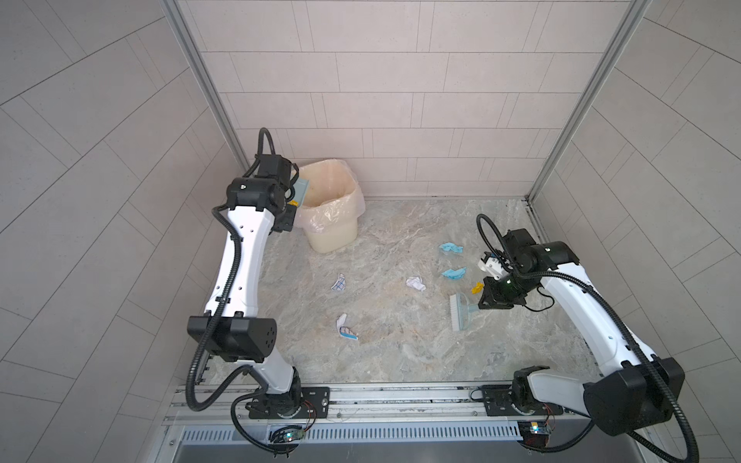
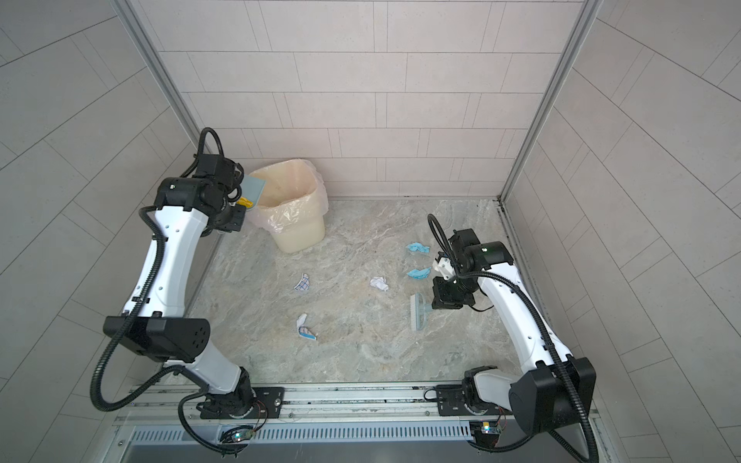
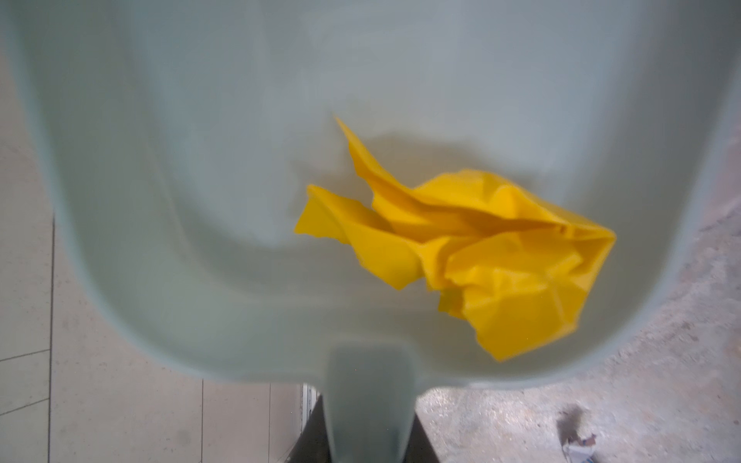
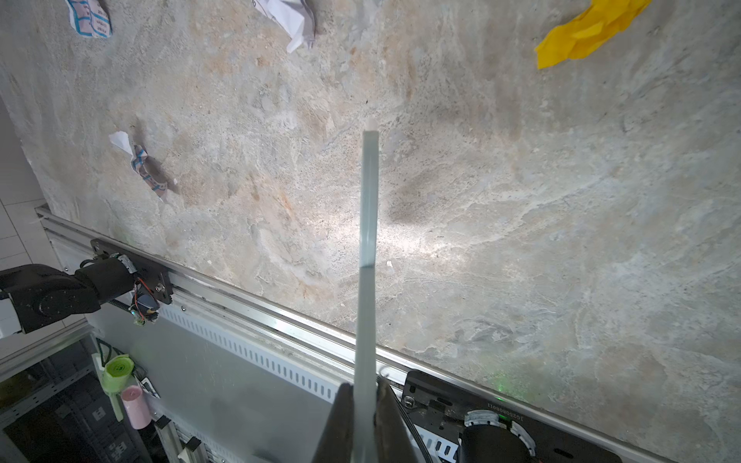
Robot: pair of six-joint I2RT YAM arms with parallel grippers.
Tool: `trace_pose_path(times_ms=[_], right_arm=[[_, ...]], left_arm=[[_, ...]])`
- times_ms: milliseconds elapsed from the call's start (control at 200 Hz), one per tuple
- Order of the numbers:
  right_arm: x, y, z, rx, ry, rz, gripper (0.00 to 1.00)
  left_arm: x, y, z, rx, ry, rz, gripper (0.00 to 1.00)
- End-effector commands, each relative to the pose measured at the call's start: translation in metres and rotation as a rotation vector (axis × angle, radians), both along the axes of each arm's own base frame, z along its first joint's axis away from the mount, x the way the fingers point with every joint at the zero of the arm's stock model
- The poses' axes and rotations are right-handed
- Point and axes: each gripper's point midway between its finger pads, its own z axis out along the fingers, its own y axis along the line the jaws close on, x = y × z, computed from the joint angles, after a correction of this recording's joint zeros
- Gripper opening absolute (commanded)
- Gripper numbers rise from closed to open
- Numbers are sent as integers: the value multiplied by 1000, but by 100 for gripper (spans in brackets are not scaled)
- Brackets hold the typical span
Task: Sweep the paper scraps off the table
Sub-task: 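Lift the dustpan with the left gripper and carry it to the bin, then tip the dustpan over the bin with the left gripper to empty it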
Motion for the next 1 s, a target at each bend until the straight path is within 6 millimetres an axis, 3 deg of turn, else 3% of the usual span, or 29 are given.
trace_pose_path(times_ms=[0, 290, 726, 991], right_arm=[[-2, 0, 6, 12, -3, 16, 0], [-7, 1, 6, 16, 16, 20, 0], [-9, 1, 5, 15, 29, 12, 0], [-12, 0, 3, 12, 32, 11, 0]], left_arm=[[7, 12, 9, 78, 16, 5, 0], [40, 27, 15, 287, 45, 3, 0], [73, 2, 21, 679, 110, -97, 0], [83, 4, 36, 917, 154, -114, 0]])
